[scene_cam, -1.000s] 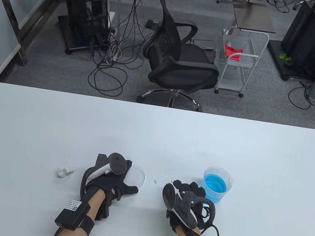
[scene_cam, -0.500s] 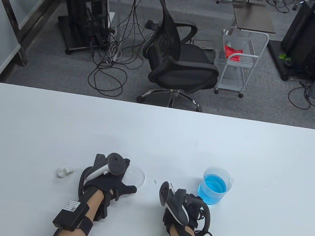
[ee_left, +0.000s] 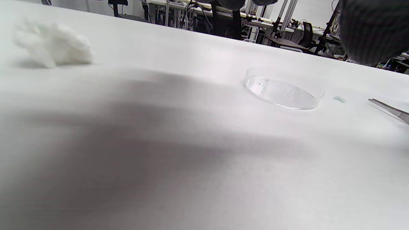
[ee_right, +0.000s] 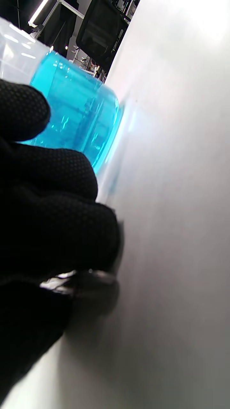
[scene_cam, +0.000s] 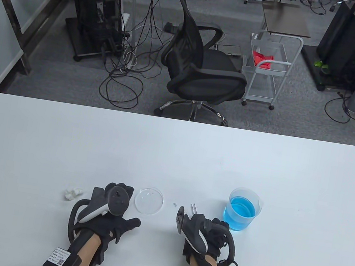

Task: Dip tweezers-held cotton tuft into dye solution and dot onto culture dish

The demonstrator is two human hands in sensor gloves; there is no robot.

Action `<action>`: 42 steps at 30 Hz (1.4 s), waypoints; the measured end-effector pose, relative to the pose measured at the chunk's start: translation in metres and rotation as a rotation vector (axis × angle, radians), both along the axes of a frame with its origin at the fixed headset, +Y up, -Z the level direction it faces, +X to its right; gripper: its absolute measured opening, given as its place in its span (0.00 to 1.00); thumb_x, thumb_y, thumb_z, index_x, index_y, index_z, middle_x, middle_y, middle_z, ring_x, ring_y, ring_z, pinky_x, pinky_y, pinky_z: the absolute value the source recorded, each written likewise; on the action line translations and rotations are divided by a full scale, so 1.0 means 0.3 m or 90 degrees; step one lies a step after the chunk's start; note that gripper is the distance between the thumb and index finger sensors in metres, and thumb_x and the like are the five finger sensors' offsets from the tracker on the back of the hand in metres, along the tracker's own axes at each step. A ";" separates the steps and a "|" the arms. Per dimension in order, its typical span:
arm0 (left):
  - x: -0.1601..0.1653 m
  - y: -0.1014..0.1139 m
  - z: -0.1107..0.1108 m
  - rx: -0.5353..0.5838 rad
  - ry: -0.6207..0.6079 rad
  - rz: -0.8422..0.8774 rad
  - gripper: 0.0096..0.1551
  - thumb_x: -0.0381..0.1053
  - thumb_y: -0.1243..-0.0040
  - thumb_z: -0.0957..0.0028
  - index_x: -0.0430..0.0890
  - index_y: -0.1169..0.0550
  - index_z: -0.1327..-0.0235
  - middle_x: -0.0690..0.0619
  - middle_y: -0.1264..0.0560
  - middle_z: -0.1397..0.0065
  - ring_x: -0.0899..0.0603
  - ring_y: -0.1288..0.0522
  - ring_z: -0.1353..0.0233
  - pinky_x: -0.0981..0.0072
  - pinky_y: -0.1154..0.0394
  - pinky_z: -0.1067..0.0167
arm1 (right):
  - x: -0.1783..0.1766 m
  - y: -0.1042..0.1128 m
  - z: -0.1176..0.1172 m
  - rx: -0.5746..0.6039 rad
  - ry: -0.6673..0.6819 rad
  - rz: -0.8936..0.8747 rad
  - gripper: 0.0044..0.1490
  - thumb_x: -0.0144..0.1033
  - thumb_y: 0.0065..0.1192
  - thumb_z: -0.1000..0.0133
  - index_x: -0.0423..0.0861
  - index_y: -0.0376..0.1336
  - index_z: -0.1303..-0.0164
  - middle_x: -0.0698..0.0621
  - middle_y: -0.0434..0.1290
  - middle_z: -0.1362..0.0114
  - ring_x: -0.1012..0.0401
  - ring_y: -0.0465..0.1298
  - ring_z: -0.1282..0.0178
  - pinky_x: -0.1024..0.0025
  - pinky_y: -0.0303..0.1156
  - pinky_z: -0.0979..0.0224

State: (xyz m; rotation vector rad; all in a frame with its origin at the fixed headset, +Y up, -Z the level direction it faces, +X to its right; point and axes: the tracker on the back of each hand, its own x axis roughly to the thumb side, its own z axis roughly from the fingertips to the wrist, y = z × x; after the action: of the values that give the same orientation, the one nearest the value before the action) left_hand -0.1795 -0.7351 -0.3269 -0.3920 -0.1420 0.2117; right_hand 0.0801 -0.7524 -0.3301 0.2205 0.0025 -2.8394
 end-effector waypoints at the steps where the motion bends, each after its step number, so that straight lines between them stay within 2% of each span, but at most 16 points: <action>1: -0.007 0.009 0.022 0.004 -0.002 0.002 0.61 0.82 0.51 0.53 0.60 0.64 0.20 0.58 0.67 0.14 0.42 0.67 0.12 0.47 0.60 0.20 | 0.003 0.005 0.009 -0.009 0.001 -0.007 0.31 0.54 0.72 0.52 0.47 0.74 0.45 0.52 0.86 0.54 0.56 0.83 0.41 0.44 0.68 0.32; 3: -0.021 0.022 0.057 0.014 -0.005 0.005 0.60 0.82 0.51 0.53 0.60 0.63 0.19 0.58 0.67 0.14 0.42 0.67 0.12 0.46 0.60 0.20 | 0.011 0.022 0.031 -0.018 0.009 -0.028 0.33 0.55 0.70 0.51 0.49 0.71 0.39 0.51 0.84 0.46 0.53 0.80 0.37 0.42 0.66 0.30; 7: -0.059 0.044 0.141 0.040 -0.002 0.005 0.60 0.82 0.52 0.52 0.60 0.63 0.19 0.58 0.67 0.14 0.41 0.69 0.12 0.45 0.62 0.21 | 0.022 0.098 0.120 0.008 0.046 -0.080 0.35 0.56 0.67 0.50 0.55 0.66 0.32 0.50 0.77 0.32 0.49 0.74 0.28 0.39 0.61 0.26; 11: -0.083 0.057 0.218 0.069 -0.011 0.002 0.60 0.83 0.53 0.52 0.60 0.64 0.19 0.57 0.68 0.14 0.41 0.69 0.13 0.43 0.62 0.22 | 0.032 0.173 0.230 0.047 0.111 -0.151 0.40 0.56 0.64 0.49 0.60 0.57 0.25 0.48 0.61 0.17 0.44 0.61 0.18 0.35 0.53 0.24; 13: -0.092 0.057 0.248 0.078 -0.014 -0.002 0.60 0.83 0.54 0.52 0.60 0.64 0.19 0.57 0.68 0.14 0.41 0.69 0.13 0.43 0.62 0.22 | 0.037 0.188 0.269 0.048 0.133 -0.186 0.41 0.57 0.62 0.48 0.63 0.53 0.23 0.48 0.53 0.14 0.42 0.54 0.15 0.34 0.49 0.23; 18: -0.108 0.047 0.311 0.105 -0.012 -0.009 0.59 0.84 0.54 0.52 0.60 0.64 0.19 0.57 0.68 0.14 0.40 0.68 0.12 0.42 0.62 0.22 | 0.041 0.171 0.331 0.038 0.181 -0.252 0.44 0.61 0.58 0.48 0.66 0.46 0.22 0.51 0.40 0.13 0.40 0.40 0.14 0.32 0.42 0.23; 22: -0.120 0.031 0.334 0.130 -0.003 -0.020 0.60 0.84 0.55 0.52 0.61 0.65 0.19 0.58 0.68 0.14 0.41 0.69 0.12 0.42 0.61 0.22 | 0.056 0.131 0.343 0.041 0.187 -0.276 0.45 0.64 0.55 0.50 0.68 0.44 0.23 0.53 0.36 0.13 0.42 0.36 0.14 0.32 0.40 0.23; 29: -0.142 0.013 0.326 0.135 0.015 -0.014 0.60 0.86 0.57 0.54 0.62 0.65 0.20 0.58 0.69 0.14 0.41 0.70 0.13 0.42 0.62 0.22 | 0.092 0.100 0.323 0.051 0.173 -0.286 0.47 0.66 0.54 0.51 0.69 0.41 0.24 0.54 0.33 0.14 0.43 0.33 0.15 0.32 0.38 0.24; 36: -0.120 -0.010 0.322 0.116 -0.003 -0.041 0.61 0.87 0.59 0.54 0.62 0.67 0.21 0.58 0.71 0.15 0.41 0.71 0.13 0.41 0.62 0.22 | 0.070 0.077 0.311 0.035 0.182 -0.240 0.48 0.66 0.54 0.50 0.69 0.40 0.24 0.54 0.32 0.14 0.44 0.32 0.16 0.32 0.37 0.24; 42: -0.119 -0.018 0.320 0.107 -0.003 -0.048 0.61 0.87 0.59 0.55 0.61 0.67 0.21 0.58 0.71 0.15 0.40 0.71 0.14 0.41 0.62 0.22 | 0.068 0.073 0.309 0.025 0.179 -0.244 0.48 0.65 0.55 0.50 0.68 0.40 0.23 0.54 0.32 0.14 0.44 0.32 0.16 0.32 0.37 0.24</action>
State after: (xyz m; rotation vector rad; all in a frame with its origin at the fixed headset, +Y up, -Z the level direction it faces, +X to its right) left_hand -0.2152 -0.7404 -0.2308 -0.2302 -0.1486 0.1236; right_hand 0.1005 -0.7305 -0.2373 -0.1951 0.0839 -3.2285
